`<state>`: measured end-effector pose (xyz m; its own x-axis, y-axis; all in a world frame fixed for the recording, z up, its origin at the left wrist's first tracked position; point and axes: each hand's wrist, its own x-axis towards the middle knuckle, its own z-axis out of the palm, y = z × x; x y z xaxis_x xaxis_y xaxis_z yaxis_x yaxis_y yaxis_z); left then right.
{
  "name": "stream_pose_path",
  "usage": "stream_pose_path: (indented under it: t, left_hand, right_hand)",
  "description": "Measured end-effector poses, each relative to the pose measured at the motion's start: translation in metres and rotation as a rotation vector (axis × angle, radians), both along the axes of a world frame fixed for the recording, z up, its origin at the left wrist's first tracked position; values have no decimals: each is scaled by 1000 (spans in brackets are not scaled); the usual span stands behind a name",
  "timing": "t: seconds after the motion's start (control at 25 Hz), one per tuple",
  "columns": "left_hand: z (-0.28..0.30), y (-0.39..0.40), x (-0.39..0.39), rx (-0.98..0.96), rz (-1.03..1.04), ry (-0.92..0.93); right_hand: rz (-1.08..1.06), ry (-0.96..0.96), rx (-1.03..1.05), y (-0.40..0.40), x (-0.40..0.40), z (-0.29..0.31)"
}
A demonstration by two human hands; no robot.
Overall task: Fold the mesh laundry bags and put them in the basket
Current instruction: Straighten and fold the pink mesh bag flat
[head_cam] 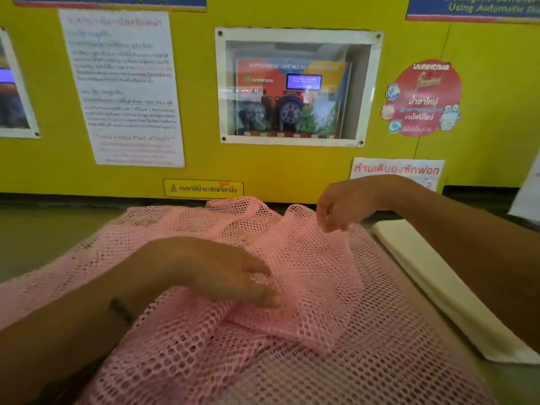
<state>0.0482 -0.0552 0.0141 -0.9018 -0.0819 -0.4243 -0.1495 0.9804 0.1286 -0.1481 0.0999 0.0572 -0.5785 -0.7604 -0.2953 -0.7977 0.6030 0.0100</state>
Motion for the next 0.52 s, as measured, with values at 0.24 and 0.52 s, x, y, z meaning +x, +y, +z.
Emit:
stream_pose_path:
  t: [0.24,0.52]
  left_hand:
    - [-13,-3,-17,-149,-104,262]
    - [13,14,-21,418,114,580]
  right_hand:
    - [-88,-33,85,21,13,-41]
    - [-148,660,-261,37,-18,-10]
